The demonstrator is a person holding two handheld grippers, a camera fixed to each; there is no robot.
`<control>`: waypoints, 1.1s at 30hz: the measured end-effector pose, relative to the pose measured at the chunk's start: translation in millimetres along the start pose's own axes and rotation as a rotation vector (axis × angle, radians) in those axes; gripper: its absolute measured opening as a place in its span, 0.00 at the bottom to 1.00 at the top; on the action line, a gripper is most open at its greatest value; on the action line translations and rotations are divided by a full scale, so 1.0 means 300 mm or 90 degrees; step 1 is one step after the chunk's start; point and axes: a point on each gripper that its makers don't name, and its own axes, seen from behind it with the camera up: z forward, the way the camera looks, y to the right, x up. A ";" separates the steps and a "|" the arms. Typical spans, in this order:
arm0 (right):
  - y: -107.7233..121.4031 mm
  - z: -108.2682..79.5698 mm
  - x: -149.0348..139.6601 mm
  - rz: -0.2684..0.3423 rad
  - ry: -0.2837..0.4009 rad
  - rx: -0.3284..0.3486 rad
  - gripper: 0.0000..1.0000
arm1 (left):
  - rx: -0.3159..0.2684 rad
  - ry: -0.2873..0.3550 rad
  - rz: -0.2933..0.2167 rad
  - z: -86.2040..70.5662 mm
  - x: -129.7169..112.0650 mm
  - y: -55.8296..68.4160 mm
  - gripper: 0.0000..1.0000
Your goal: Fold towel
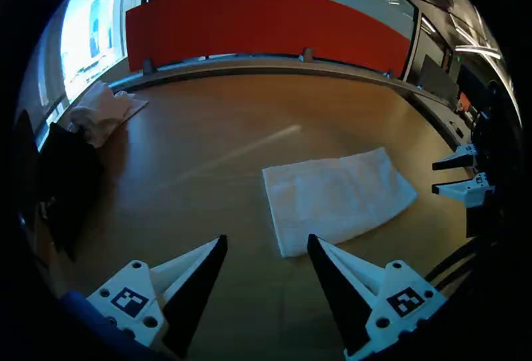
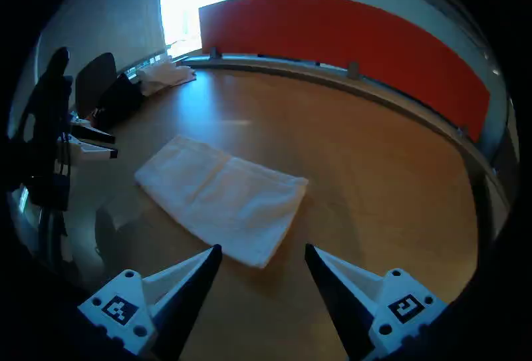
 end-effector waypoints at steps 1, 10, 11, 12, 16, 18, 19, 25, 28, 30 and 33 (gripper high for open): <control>-0.002 0.003 -0.001 -0.002 0.002 0.000 0.97 | 0.001 0.004 0.000 -0.003 0.001 -0.002 0.89; -0.008 0.028 -0.025 -0.004 0.014 -0.002 0.97 | 0.009 0.037 0.003 -0.029 0.000 -0.019 0.89; -0.007 0.031 -0.029 -0.003 0.014 -0.003 0.97 | 0.010 0.039 0.004 -0.032 -0.002 -0.020 0.89; -0.007 0.034 -0.032 -0.003 0.014 -0.003 0.97 | 0.012 0.042 0.003 -0.036 -0.004 -0.022 0.89; -0.009 0.044 -0.042 -0.004 0.012 0.000 0.97 | 0.019 0.051 -0.001 -0.049 -0.006 -0.031 0.89; -0.012 0.049 -0.047 -0.007 0.010 0.003 0.97 | 0.024 0.055 -0.004 -0.055 -0.006 -0.036 0.89; -0.014 0.052 -0.049 -0.009 0.009 0.006 0.97 | 0.027 0.057 -0.006 -0.058 -0.005 -0.040 0.89; -0.024 0.066 -0.064 -0.028 0.000 0.022 0.97 | 0.042 0.071 -0.017 -0.074 -0.004 -0.058 0.89; -0.024 0.073 -0.074 -0.039 -0.006 0.029 0.97 | 0.048 0.075 -0.022 -0.081 -0.009 -0.065 0.89; -0.022 0.078 -0.083 -0.047 -0.012 0.034 0.97 | 0.052 0.078 -0.024 -0.086 -0.014 -0.071 0.89; -0.015 0.085 -0.098 -0.059 -0.021 0.040 0.97 | 0.058 0.080 -0.026 -0.095 -0.021 -0.080 0.89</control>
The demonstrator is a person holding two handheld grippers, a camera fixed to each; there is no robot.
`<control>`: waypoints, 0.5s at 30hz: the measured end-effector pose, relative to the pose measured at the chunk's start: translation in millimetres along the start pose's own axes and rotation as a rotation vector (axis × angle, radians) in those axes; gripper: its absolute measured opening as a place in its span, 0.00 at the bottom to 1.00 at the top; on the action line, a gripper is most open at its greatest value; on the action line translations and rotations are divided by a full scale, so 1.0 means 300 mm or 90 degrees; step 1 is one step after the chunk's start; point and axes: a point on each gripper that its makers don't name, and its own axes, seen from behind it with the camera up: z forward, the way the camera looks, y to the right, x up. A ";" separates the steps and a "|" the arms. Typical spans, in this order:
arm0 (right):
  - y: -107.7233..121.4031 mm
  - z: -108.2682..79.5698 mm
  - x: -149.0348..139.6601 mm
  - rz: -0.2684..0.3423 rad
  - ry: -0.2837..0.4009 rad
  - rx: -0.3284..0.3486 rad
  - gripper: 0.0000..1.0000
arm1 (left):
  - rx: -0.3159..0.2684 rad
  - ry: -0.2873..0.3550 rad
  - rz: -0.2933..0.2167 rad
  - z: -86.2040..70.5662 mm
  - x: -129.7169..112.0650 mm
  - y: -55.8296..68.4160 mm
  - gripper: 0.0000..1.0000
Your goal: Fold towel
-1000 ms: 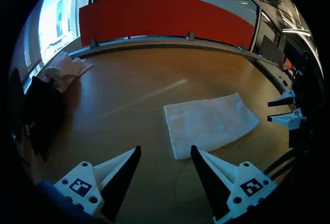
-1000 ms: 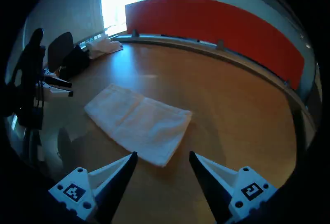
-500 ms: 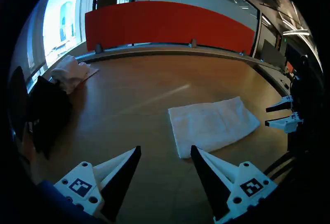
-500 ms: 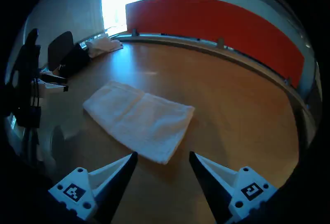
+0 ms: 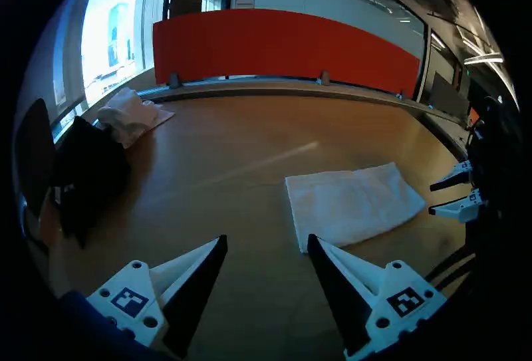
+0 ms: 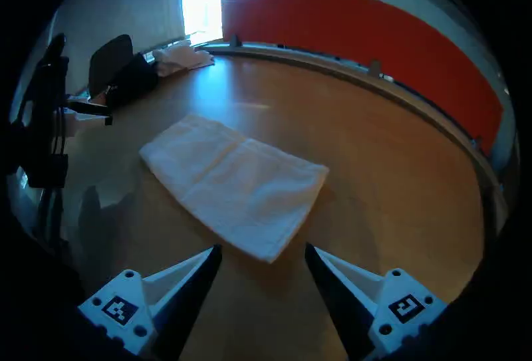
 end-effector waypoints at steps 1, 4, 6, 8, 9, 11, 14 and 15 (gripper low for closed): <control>0.002 0.003 -0.004 -0.004 -0.003 0.002 0.97 | 0.002 0.001 -0.001 -0.003 -0.002 -0.004 0.89; 0.006 0.012 -0.017 -0.018 -0.011 0.010 0.97 | 0.008 0.002 -0.003 -0.013 -0.008 -0.019 0.89; 0.008 0.018 -0.024 -0.029 -0.017 0.015 0.96 | 0.012 0.002 -0.005 -0.019 -0.013 -0.028 0.89; 0.010 0.025 -0.028 -0.040 -0.023 0.020 0.95 | 0.015 0.003 -0.007 -0.025 -0.018 -0.036 0.89; 0.009 0.029 -0.031 -0.045 -0.026 0.023 0.95 | 0.017 0.003 -0.008 -0.028 -0.020 -0.040 0.89; 0.007 0.035 -0.034 -0.056 -0.031 0.028 0.93 | 0.019 0.004 -0.010 -0.035 -0.025 -0.045 0.89; 0.001 0.045 -0.043 -0.065 -0.044 0.040 0.85 | 0.022 0.004 -0.011 -0.044 -0.034 -0.053 0.89; 0.000 0.048 -0.046 -0.067 -0.048 0.044 0.83 | 0.023 0.003 -0.010 -0.048 -0.037 -0.055 0.89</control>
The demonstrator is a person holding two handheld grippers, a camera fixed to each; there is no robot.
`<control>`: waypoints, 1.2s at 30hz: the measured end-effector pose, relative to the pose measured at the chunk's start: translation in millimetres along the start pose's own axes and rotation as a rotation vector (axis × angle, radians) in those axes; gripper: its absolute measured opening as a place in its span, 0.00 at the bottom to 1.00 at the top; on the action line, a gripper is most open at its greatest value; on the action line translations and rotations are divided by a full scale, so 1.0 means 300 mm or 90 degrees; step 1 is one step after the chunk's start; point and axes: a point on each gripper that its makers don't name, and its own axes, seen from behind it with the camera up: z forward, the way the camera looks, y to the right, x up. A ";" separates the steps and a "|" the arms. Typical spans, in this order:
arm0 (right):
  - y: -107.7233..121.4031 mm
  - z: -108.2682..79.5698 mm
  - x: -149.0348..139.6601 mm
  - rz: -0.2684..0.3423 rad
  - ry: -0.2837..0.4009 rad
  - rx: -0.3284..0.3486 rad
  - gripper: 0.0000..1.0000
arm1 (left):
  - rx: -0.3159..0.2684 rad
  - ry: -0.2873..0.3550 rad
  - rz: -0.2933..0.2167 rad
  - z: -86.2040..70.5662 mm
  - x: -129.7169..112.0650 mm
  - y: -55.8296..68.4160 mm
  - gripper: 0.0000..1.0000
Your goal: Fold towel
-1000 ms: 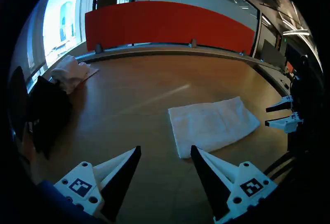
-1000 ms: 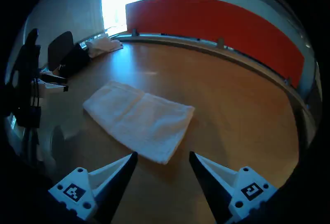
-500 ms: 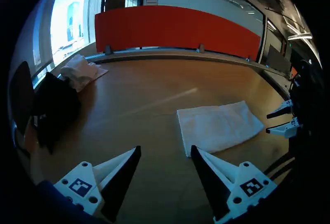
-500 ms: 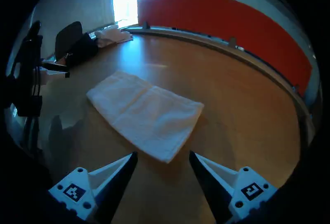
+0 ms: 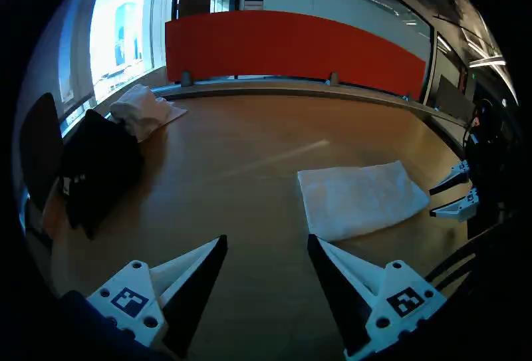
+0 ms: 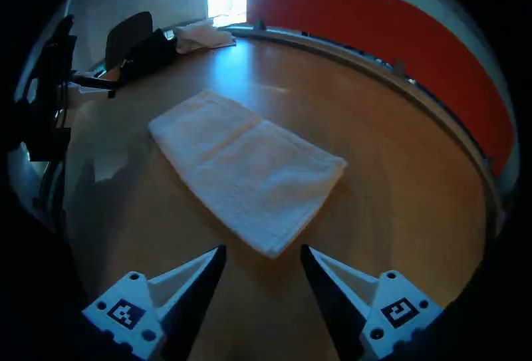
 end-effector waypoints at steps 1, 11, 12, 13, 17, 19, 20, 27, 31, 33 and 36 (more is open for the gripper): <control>0.000 0.003 -0.002 -0.001 -0.003 0.003 0.81 | 0.001 0.000 0.000 -0.003 -0.002 -0.002 0.89; 0.017 0.008 -0.008 -0.007 -0.022 0.014 0.57 | 0.009 -0.004 -0.003 -0.022 -0.022 -0.029 0.89; 0.019 0.009 -0.009 -0.007 -0.024 0.016 0.55 | 0.009 -0.004 -0.004 -0.023 -0.022 -0.031 0.89; 0.019 0.009 -0.010 -0.008 -0.025 0.017 0.52 | 0.010 -0.004 -0.003 -0.024 -0.022 -0.034 0.89; 0.023 0.012 -0.009 -0.010 -0.028 0.020 0.38 | 0.011 -0.004 -0.002 -0.027 -0.021 -0.041 0.89; 0.025 0.012 -0.009 -0.010 -0.029 0.019 0.30 | 0.011 -0.005 -0.001 -0.028 -0.020 -0.044 0.89; 0.026 0.012 -0.010 -0.010 -0.030 0.018 0.27 | 0.011 -0.005 -0.001 -0.028 -0.020 -0.045 0.89; 0.017 0.014 -0.023 -0.005 -0.042 0.024 0.08 | 0.010 -0.005 0.000 -0.028 -0.020 -0.047 0.89; 0.013 0.013 -0.024 0.001 -0.046 0.025 0.08 | 0.010 -0.007 0.000 -0.028 -0.022 -0.048 0.89; 0.015 0.011 -0.022 0.003 -0.047 0.021 0.08 | 0.010 -0.007 0.000 -0.028 -0.022 -0.049 0.89; 0.018 0.003 -0.012 0.002 -0.044 0.016 0.08 | 0.011 -0.008 0.000 -0.029 -0.023 -0.051 0.89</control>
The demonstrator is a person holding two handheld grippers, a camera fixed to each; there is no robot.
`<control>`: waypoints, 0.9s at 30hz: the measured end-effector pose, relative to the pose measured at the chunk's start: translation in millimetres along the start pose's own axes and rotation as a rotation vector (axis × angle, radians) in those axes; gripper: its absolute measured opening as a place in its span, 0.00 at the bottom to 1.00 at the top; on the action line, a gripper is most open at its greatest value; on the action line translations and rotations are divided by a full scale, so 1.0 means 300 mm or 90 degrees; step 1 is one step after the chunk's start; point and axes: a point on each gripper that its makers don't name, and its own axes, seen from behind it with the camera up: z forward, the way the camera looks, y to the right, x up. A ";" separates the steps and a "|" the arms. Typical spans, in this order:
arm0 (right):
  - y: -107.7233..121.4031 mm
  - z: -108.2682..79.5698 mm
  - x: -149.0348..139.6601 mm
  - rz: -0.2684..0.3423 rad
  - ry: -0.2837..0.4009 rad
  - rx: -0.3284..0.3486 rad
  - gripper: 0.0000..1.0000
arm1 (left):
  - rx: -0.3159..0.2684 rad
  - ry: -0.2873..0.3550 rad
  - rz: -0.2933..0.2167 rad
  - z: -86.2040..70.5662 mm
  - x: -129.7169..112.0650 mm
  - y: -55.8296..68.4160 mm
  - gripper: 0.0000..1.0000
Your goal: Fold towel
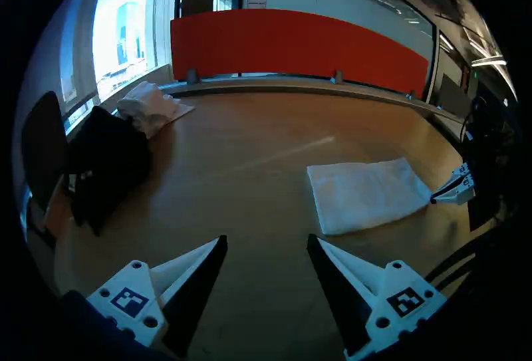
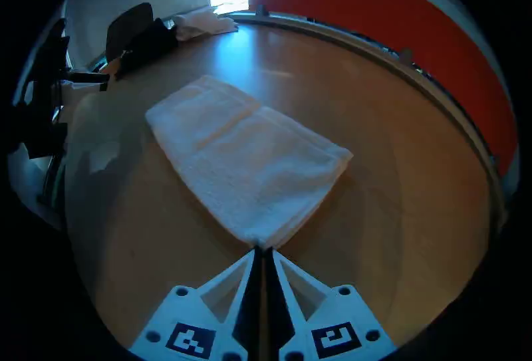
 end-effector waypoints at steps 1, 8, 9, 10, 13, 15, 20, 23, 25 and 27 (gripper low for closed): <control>0.001 -0.003 0.004 0.000 0.002 -0.002 0.08 | 0.000 0.000 0.000 0.000 0.000 -0.001 0.89; 0.012 -0.040 0.043 -0.001 0.020 -0.010 0.08 | 0.003 0.000 -0.001 -0.002 -0.002 -0.011 0.89; 0.016 -0.048 0.052 -0.002 0.024 -0.013 0.08 | 0.004 -0.001 -0.002 -0.002 -0.002 -0.012 0.89; 0.020 -0.056 0.060 -0.003 0.028 -0.017 0.08 | 0.004 -0.001 -0.002 -0.003 -0.003 -0.013 0.89; 0.031 -0.081 0.085 -0.009 0.040 -0.026 0.08 | 0.005 -0.001 -0.003 -0.004 -0.005 -0.014 0.89; 0.037 -0.099 0.102 -0.012 0.047 -0.030 0.08 | 0.006 -0.002 -0.003 -0.006 -0.006 -0.015 0.89; 0.037 -0.140 0.155 -0.018 0.070 -0.036 0.08 | 0.007 -0.001 -0.003 -0.011 -0.006 -0.018 0.89; 0.038 -0.167 0.190 -0.023 0.084 -0.042 0.08 | 0.007 -0.001 -0.003 -0.013 -0.006 -0.018 0.89; 0.038 -0.180 0.208 -0.027 0.091 -0.044 0.08 | 0.006 -0.001 -0.003 -0.013 -0.007 -0.017 0.89; 0.037 -0.189 0.224 -0.031 0.096 -0.045 0.08 | 0.006 -0.001 -0.003 -0.013 -0.008 -0.016 0.89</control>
